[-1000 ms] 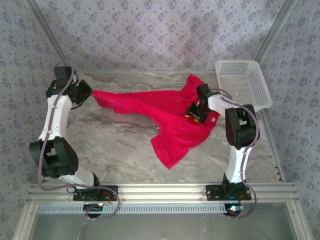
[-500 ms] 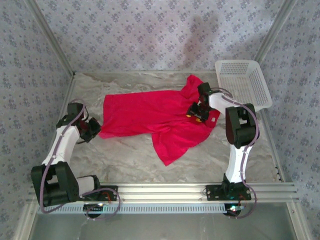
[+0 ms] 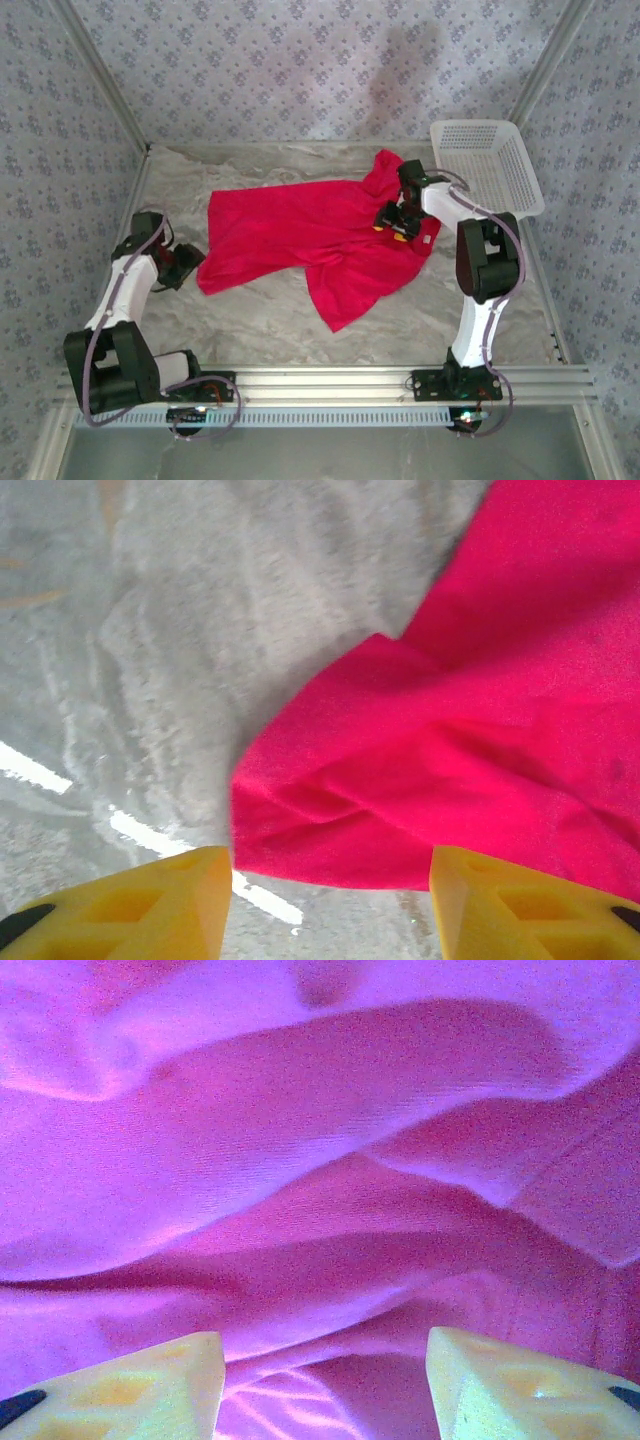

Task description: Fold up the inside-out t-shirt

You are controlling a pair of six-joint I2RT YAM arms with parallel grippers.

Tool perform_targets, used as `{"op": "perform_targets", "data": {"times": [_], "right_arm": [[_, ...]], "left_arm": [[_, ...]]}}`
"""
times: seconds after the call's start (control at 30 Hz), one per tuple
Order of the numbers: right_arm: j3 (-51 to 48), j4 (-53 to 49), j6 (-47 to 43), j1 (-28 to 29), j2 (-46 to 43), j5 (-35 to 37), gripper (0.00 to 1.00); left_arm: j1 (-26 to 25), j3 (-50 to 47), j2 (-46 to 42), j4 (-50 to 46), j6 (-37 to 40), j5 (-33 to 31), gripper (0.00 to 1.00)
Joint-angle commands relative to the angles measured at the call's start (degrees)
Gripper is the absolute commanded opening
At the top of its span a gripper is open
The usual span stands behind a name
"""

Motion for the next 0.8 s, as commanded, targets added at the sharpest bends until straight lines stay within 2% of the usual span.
{"op": "perform_targets", "data": {"times": [0.0,0.17,0.27,0.5,0.7,0.77], "right_arm": [[1.85,-2.87,-1.38,0.97,-2.46,-0.76,0.58],[0.49,-2.95,-1.48,1.56,-4.26,-1.38,0.59],[-0.18,-2.90,-1.71,1.60,-4.68,-1.64,0.59],[-0.21,-3.50,-1.96,1.66,-5.42,-2.13,0.59],[0.36,-3.62,-1.65,1.57,-5.45,-3.42,0.59],[0.27,-3.95,-1.56,1.56,-5.79,-3.82,0.59]], "left_arm": [[3.18,-1.24,1.06,-0.24,-1.71,4.84,0.55],[6.74,-3.98,5.01,6.48,-4.16,13.28,0.53],[7.08,-5.82,7.33,11.07,-5.98,15.76,0.51],[7.12,-5.60,10.69,12.29,-5.39,11.96,0.50],[7.08,-7.98,12.49,15.59,-5.93,11.68,0.49],[7.08,-9.05,14.30,17.49,-6.07,12.37,0.42]]}}
